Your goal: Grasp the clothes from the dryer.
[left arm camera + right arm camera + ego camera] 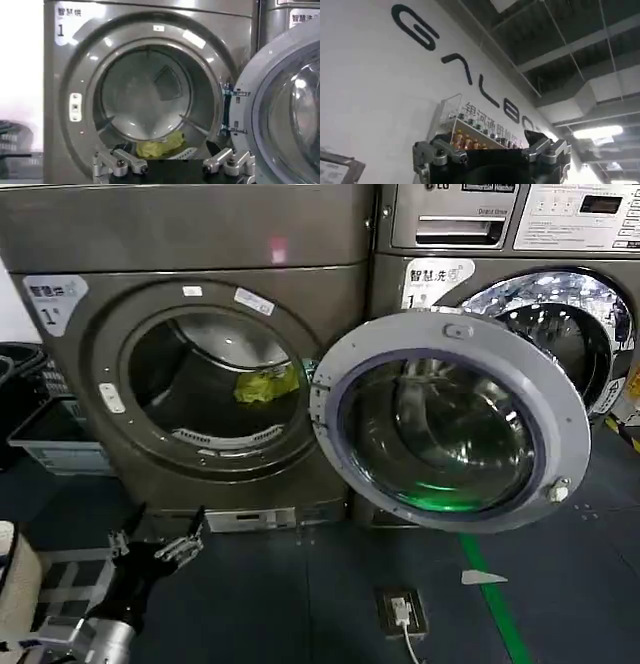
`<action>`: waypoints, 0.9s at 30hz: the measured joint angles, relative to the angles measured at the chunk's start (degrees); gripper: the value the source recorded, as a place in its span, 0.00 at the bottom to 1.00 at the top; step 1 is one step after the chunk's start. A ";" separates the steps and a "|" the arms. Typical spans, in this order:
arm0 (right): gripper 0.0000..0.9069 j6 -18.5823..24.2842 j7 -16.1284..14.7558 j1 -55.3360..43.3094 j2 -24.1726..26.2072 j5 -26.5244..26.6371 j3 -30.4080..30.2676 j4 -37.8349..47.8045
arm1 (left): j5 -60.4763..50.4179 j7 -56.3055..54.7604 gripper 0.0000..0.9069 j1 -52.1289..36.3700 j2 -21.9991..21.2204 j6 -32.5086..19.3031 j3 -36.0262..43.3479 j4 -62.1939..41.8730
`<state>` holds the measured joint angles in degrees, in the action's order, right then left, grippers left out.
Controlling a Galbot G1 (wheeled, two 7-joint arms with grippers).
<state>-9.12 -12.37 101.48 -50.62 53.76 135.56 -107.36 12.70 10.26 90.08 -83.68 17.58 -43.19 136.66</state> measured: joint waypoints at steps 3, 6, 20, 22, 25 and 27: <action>1.00 0.18 -0.18 0.40 -0.15 -0.01 0.24 -0.39 | 0.28 -0.01 1.00 -0.14 0.05 -0.01 0.00 -0.02; 1.00 0.59 -0.46 0.74 -0.39 -0.01 0.31 -0.87 | 0.39 -0.04 1.00 -0.26 0.01 -0.04 0.05 -0.11; 1.00 1.33 -0.76 0.65 -1.01 0.00 -0.09 -1.68 | 0.53 -0.09 1.00 -0.08 -0.02 -0.06 0.13 -0.09; 1.00 1.42 -0.80 0.55 -1.02 -0.03 -0.37 -1.78 | 0.49 -0.10 1.00 -0.05 -0.11 -0.05 0.13 -0.09; 1.00 1.51 -0.92 0.40 -0.93 -0.07 -0.60 -1.74 | 0.33 -0.09 1.00 -0.05 -0.22 -0.03 0.21 -0.16; 1.00 1.58 -0.96 0.31 -0.66 -0.07 -0.65 -1.60 | 0.33 -0.09 1.00 -0.10 -0.22 -0.01 0.25 -0.20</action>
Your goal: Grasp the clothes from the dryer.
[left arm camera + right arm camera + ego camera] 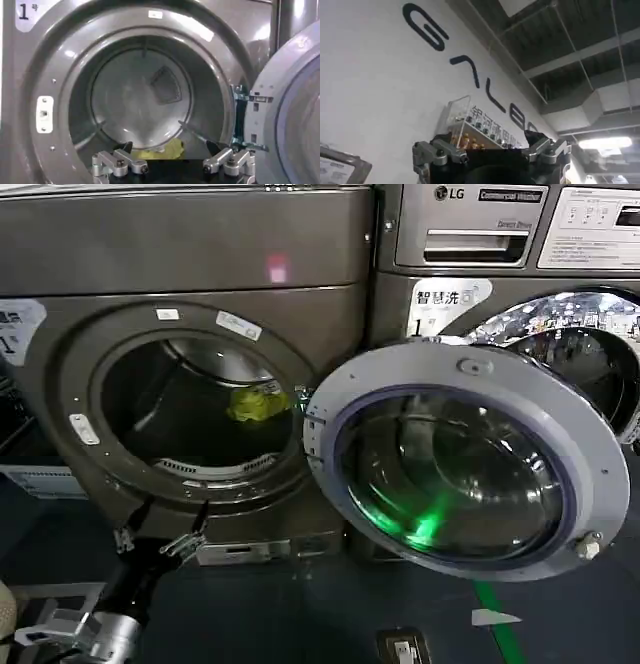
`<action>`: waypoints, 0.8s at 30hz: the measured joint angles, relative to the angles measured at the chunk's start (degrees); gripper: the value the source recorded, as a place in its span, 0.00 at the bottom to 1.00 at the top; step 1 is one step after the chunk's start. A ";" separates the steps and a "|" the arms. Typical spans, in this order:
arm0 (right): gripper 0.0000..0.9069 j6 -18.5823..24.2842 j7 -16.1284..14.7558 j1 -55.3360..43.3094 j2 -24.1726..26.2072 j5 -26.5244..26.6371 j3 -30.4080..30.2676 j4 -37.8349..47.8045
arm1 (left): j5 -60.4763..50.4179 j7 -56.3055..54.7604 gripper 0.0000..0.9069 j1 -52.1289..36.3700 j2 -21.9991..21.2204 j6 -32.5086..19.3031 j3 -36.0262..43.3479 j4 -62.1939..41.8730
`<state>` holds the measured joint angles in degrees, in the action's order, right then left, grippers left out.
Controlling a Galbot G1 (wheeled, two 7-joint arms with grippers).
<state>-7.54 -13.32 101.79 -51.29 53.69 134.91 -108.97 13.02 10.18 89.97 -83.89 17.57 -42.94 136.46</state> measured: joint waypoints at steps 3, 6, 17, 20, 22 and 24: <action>1.00 0.01 -0.03 -0.21 0.29 -0.03 -0.30 0.19 | -0.03 0.00 1.00 -0.09 -0.04 0.04 0.00 -0.13; 1.00 0.01 -0.10 -0.42 0.34 -0.10 -0.65 0.21 | -0.19 0.00 1.00 -0.06 -0.16 0.07 0.05 -0.16; 1.00 0.07 -0.31 -0.79 0.32 -0.31 -1.28 0.15 | -0.24 0.02 1.00 -0.12 -0.19 0.12 -0.01 -0.27; 1.00 0.08 -0.40 -0.87 0.29 -0.38 -1.45 0.03 | -0.30 0.02 1.00 -0.02 -0.33 0.10 -0.02 -0.35; 1.00 0.08 -0.44 -0.91 0.24 -0.41 -1.51 0.01 | -0.31 0.03 1.00 -0.02 -0.35 0.09 -0.02 -0.34; 1.00 0.09 -0.45 -0.91 0.24 -0.42 -1.48 0.09 | -0.32 0.02 1.00 -0.08 -0.36 0.08 -0.02 -0.43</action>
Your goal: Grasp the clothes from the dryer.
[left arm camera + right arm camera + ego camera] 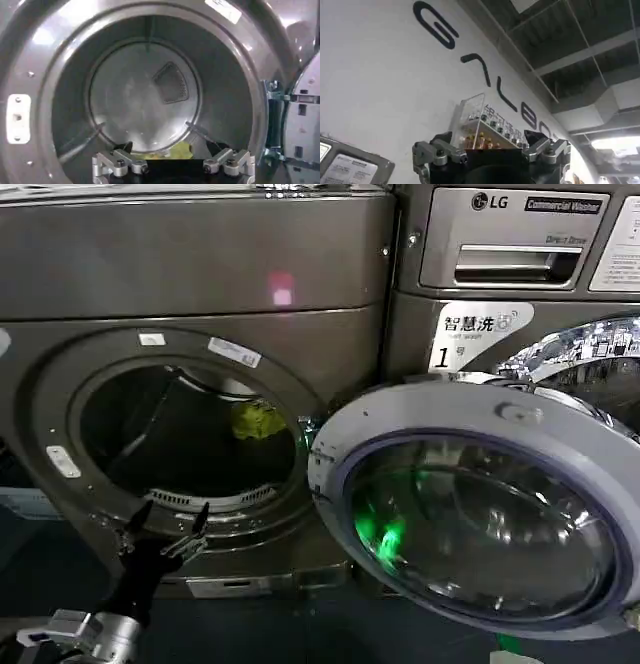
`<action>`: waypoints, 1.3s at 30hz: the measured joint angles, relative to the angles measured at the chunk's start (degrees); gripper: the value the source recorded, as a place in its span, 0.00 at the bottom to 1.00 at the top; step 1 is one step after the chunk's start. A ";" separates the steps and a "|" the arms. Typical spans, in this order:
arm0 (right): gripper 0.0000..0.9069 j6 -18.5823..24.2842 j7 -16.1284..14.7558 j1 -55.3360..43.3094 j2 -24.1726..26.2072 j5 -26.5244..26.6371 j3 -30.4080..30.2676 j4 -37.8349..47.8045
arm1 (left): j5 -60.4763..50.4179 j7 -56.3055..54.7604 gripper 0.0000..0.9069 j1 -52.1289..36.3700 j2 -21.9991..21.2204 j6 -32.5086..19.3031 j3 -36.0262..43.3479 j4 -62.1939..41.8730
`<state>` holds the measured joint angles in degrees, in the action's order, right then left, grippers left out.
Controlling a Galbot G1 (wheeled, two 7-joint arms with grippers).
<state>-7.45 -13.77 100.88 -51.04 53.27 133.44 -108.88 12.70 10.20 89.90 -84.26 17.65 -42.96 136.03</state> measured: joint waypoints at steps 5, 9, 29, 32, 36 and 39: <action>1.00 0.01 0.08 -0.01 0.20 -0.30 0.40 0.59 | -0.10 0.00 1.00 -0.06 -0.09 0.00 0.12 -0.07; 1.00 0.08 0.08 0.07 0.55 -1.01 1.14 1.51 | -0.10 0.01 1.00 0.04 -0.07 0.00 0.06 -0.07; 1.00 0.17 -0.21 0.98 1.32 -2.97 4.54 5.56 | -0.08 0.01 1.00 -0.27 0.12 -0.01 0.26 -0.23; 1.00 0.20 -0.21 1.19 1.24 -3.06 5.00 5.95 | -0.08 0.01 1.00 -0.29 0.12 -0.01 0.36 -0.26; 1.00 0.38 -0.22 1.30 1.05 -3.45 5.46 6.56 | -0.10 0.02 1.00 -0.31 0.08 -0.01 0.41 -0.44; 1.00 0.40 -0.25 1.27 0.82 -3.59 5.49 6.65 | -0.09 0.02 1.00 -0.37 0.11 -0.01 0.42 -0.50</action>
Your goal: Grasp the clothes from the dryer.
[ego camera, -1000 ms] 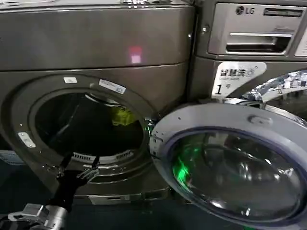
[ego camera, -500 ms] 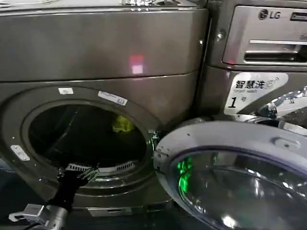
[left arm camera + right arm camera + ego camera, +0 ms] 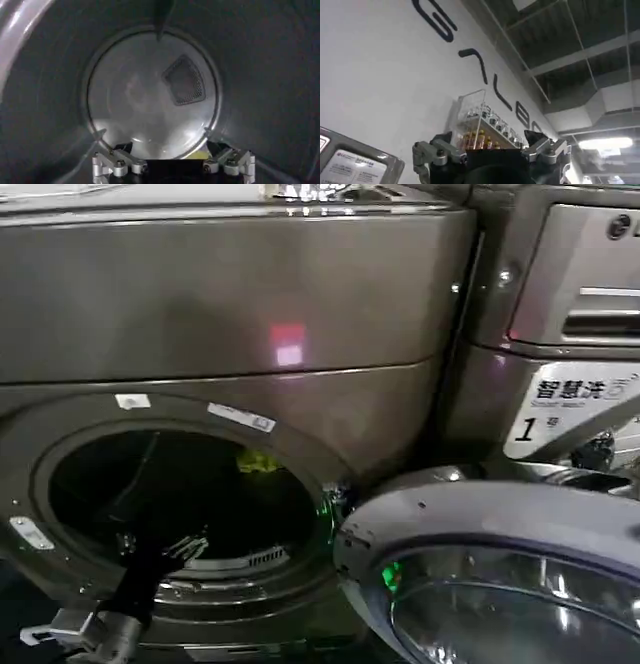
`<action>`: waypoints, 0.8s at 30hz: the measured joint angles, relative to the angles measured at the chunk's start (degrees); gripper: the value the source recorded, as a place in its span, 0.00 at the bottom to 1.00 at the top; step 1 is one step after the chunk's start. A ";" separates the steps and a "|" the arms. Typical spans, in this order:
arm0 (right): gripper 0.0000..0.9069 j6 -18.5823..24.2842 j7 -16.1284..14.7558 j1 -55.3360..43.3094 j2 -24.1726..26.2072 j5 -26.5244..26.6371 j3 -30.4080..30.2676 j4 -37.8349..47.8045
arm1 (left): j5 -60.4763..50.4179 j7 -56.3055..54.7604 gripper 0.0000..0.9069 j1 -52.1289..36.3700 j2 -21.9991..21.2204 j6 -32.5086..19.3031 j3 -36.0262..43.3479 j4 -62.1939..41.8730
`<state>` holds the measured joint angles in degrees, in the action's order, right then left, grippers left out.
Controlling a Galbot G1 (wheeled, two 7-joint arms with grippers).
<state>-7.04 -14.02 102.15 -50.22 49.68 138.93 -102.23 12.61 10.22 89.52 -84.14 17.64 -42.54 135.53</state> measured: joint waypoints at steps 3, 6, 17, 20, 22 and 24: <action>1.00 0.02 -0.04 0.04 -0.07 -0.04 -0.01 0.05 | 0.02 0.00 1.00 -0.03 0.13 -0.01 -0.01 -0.21; 1.00 0.17 -0.04 0.30 -0.05 -0.02 0.12 0.31 | -0.15 0.00 1.00 -0.17 -0.09 -0.02 0.26 -0.39; 1.00 0.27 0.15 0.69 -0.04 0.01 0.73 0.40 | -0.48 0.02 1.00 -0.48 -0.38 -0.16 0.94 -0.78; 1.00 0.19 0.32 0.96 -0.17 0.02 1.10 0.40 | -0.45 0.01 1.00 -0.90 -0.17 -0.28 1.22 -1.20; 1.00 0.10 0.42 1.22 -0.37 0.02 1.43 0.33 | -0.21 -0.17 1.00 -1.34 0.19 -0.51 1.54 -1.65; 1.00 -0.04 0.53 1.58 -0.46 0.02 1.84 0.36 | 0.14 -0.41 1.00 -1.97 0.51 -0.79 1.95 -2.27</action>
<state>-7.09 -13.49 103.73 -50.68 49.71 140.77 -101.87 12.76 9.81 87.55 -83.63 16.86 -40.59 133.26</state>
